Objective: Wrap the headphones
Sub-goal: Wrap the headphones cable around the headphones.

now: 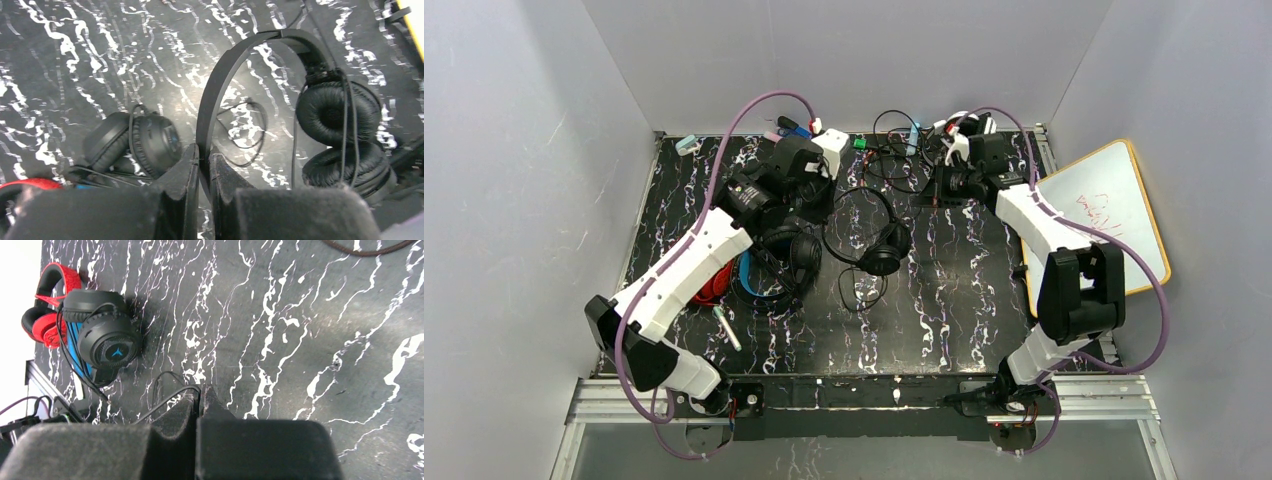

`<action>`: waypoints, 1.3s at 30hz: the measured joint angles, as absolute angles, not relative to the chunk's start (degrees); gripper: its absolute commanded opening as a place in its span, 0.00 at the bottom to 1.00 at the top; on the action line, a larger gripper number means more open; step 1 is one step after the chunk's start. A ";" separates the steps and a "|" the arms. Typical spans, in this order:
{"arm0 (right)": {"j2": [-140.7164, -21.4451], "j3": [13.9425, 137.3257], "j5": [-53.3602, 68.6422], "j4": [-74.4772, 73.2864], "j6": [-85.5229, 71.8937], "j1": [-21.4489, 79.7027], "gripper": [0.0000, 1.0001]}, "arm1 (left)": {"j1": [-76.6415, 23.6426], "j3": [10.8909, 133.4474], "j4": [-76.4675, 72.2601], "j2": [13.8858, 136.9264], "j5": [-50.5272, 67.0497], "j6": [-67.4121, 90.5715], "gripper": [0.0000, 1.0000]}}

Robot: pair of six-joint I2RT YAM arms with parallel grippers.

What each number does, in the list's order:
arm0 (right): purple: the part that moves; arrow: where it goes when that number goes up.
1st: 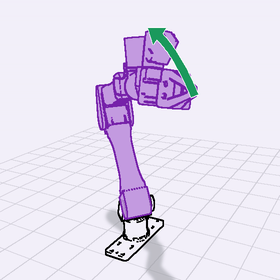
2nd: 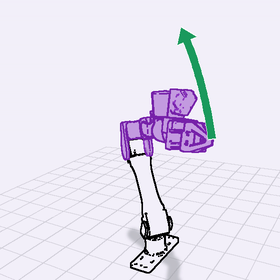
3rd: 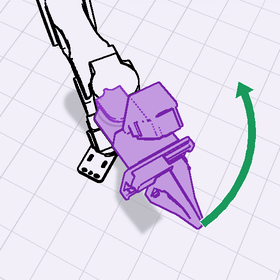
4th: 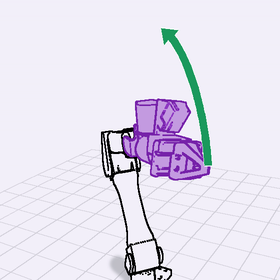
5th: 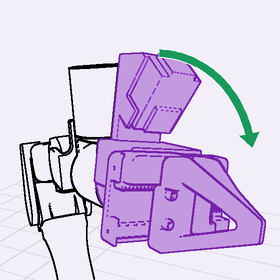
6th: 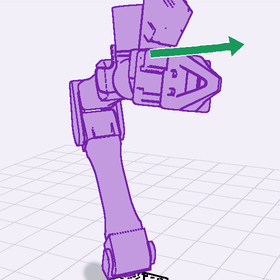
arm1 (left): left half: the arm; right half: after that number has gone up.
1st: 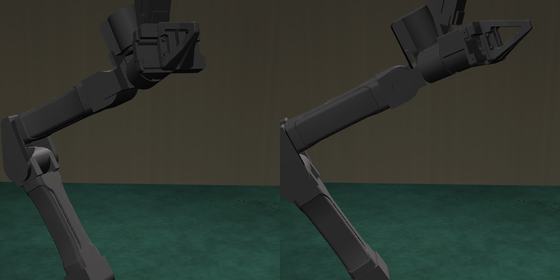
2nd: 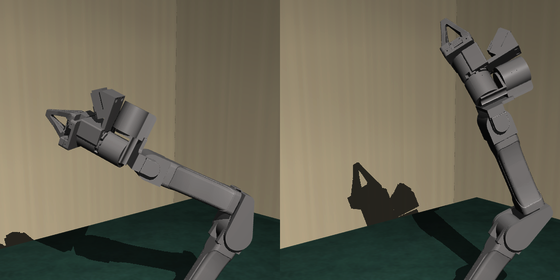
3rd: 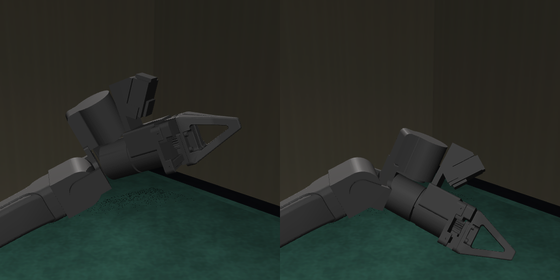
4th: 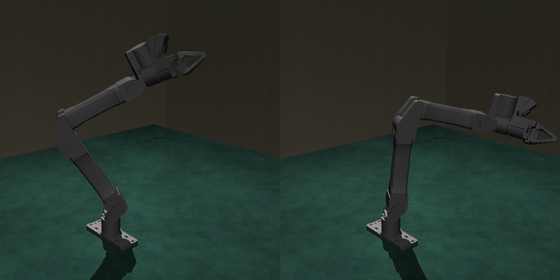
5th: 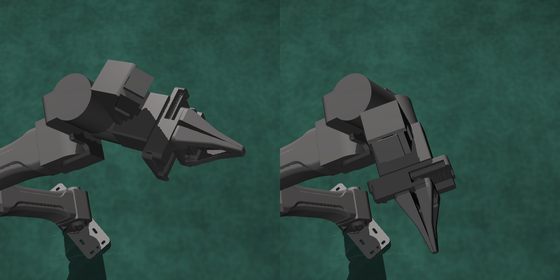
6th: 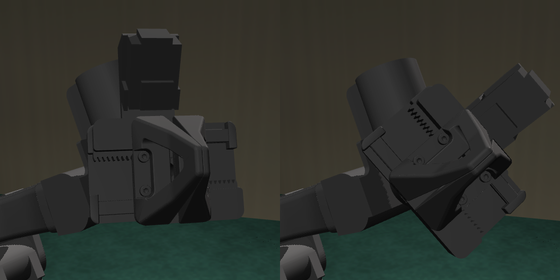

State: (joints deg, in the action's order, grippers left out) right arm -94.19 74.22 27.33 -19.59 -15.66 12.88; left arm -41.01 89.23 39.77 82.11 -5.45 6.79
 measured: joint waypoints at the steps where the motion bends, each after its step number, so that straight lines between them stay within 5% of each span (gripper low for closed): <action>1: -94.08 73.19 27.83 -18.68 -15.90 12.88 0.01 | -41.01 90.39 40.38 82.54 -4.14 8.05 0.00; 14: -75.81 43.90 34.35 20.32 -24.47 12.69 0.02 | -41.01 93.78 31.44 84.12 4.03 31.73 0.00; 20: -74.02 37.89 35.14 37.50 -27.66 12.43 0.18 | -41.01 93.82 28.21 84.12 3.46 37.93 0.00; 30: -75.92 34.85 36.23 52.66 -31.66 12.43 0.68 | -41.06 98.13 28.36 84.14 -0.84 36.88 0.00; 39: -81.17 31.24 40.36 61.69 -34.11 12.47 0.77 | -41.06 104.07 31.88 84.62 -5.04 35.33 0.00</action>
State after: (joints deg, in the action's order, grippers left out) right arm -81.17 31.24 40.36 61.69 -34.11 12.47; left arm -41.06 104.07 31.88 84.62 -5.04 35.33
